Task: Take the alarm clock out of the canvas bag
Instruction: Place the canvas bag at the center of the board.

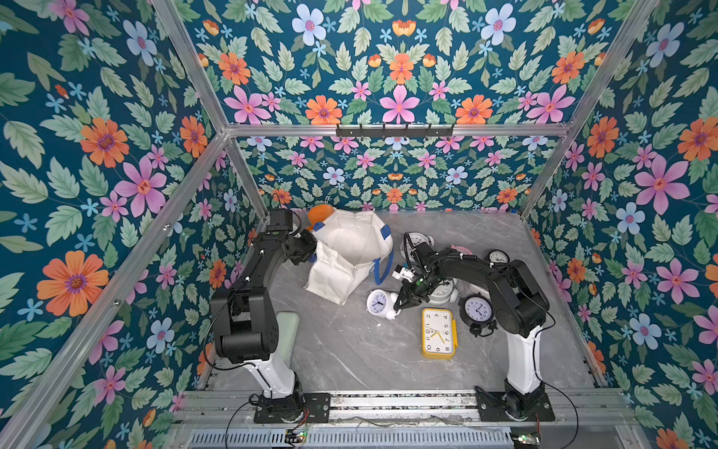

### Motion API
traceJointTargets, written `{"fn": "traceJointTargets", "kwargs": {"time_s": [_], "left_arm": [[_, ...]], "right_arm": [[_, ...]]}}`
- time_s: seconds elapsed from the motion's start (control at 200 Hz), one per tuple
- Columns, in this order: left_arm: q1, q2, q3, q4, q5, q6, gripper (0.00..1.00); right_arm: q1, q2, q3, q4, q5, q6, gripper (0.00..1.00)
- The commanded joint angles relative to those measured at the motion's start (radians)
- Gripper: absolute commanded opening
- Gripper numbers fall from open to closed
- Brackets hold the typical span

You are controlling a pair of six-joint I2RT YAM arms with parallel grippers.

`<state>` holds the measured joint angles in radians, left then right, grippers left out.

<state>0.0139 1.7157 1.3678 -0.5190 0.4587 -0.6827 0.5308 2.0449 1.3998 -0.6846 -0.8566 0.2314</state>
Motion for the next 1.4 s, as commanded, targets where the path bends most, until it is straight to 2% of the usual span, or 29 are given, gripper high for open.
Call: {"fn": "traceJointTargets", "kwargs": {"time_s": [0.0, 0.245, 0.35, 0.535, 0.845, 1.025, 1.105, 1.28, 1.395], "left_arm": [[-0.002, 0.013, -0.011, 0.011, 0.021, -0.023, 0.34], [0.000, -0.003, 0.023, -0.039, -0.025, 0.007, 0.36], [0.003, -0.021, 0.055, -0.083, -0.075, 0.037, 0.42], [0.026, -0.062, 0.104, -0.155, -0.214, 0.076, 0.47], [0.060, -0.090, 0.142, -0.168, -0.213, 0.095, 0.47], [0.082, -0.131, 0.206, -0.203, -0.229, 0.127, 0.57], [0.090, -0.155, 0.229, -0.214, -0.270, 0.146, 0.63], [0.104, -0.237, 0.202, -0.140, -0.323, 0.190, 0.69], [0.104, -0.316, 0.100, 0.015, -0.326, 0.219, 0.71]], "right_arm": [[-0.004, 0.008, 0.005, -0.021, 0.034, 0.003, 0.11], [-0.015, -0.001, -0.001, -0.023, 0.056, -0.001, 0.21], [-0.018, -0.002, -0.001, -0.028, 0.067, -0.008, 0.24], [-0.028, 0.003, -0.007, -0.038, 0.080, -0.014, 0.25], [-0.050, -0.007, -0.021, -0.045, 0.100, -0.020, 0.29], [-0.055, -0.008, -0.024, -0.052, 0.110, -0.026, 0.31], [-0.057, -0.008, -0.023, -0.056, 0.113, -0.028, 0.32], [-0.065, -0.024, -0.015, -0.068, 0.123, -0.037, 0.33], [-0.066, -0.066, -0.005, -0.077, 0.128, -0.051, 0.33]]}}
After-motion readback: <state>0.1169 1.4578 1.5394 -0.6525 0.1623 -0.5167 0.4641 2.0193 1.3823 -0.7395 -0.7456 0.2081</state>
